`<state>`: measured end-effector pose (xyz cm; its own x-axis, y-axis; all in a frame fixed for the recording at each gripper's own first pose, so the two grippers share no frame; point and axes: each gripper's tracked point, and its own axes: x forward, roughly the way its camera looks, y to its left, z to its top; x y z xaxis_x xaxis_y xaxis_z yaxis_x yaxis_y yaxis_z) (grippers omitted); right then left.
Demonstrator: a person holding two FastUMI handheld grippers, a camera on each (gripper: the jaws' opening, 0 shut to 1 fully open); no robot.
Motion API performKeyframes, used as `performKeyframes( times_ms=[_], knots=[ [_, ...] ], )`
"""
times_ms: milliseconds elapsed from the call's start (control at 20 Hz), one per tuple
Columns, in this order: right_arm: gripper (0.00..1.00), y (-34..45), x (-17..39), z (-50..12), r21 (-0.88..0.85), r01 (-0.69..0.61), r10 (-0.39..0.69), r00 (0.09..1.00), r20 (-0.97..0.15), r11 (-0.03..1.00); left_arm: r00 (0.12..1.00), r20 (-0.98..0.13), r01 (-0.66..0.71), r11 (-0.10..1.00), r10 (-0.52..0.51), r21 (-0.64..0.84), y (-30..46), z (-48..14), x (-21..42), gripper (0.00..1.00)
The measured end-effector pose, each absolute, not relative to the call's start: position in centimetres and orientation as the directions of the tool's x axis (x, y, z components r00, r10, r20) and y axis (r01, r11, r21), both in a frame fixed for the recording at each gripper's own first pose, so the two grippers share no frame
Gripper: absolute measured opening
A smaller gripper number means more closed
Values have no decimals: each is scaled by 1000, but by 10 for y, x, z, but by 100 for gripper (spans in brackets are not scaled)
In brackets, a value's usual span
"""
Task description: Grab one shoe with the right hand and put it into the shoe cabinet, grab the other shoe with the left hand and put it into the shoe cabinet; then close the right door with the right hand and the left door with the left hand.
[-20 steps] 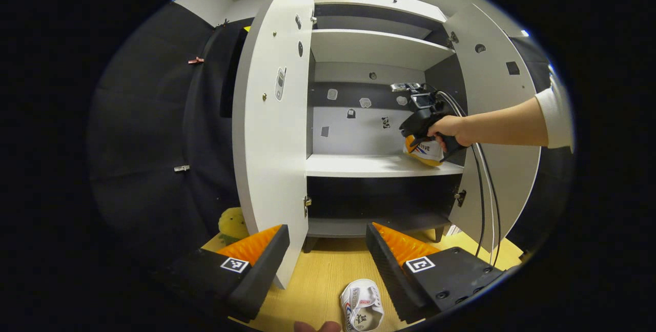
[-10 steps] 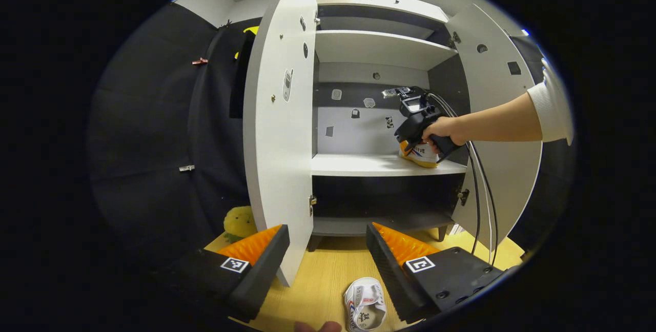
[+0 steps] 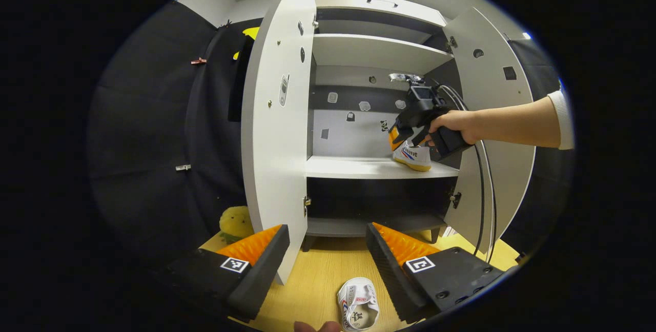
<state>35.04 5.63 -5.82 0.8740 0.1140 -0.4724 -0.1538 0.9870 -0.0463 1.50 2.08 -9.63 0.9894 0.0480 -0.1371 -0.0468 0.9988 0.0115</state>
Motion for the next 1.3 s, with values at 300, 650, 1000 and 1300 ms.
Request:
performKeyframes(
  times_ms=[300,650,1000,1300],
  knots=[
    [98,65,271,-16,28,-167,167,926,-337,985,988,-152,-36,999,32,-23,23,-104,11,95],
    [98,65,145,1,117,-189,209,959,-191,975,981,-192,-12,998,0,-62,24,-152,-5,95],
    [98,37,65,17,157,-137,151,985,-81,978,932,-354,80,997,-82,-21,1,-261,-31,95],
    [98,3,45,35,121,-101,107,993,-45,988,862,-495,148,988,-106,45,-12,-350,-28,95]
  ],
)
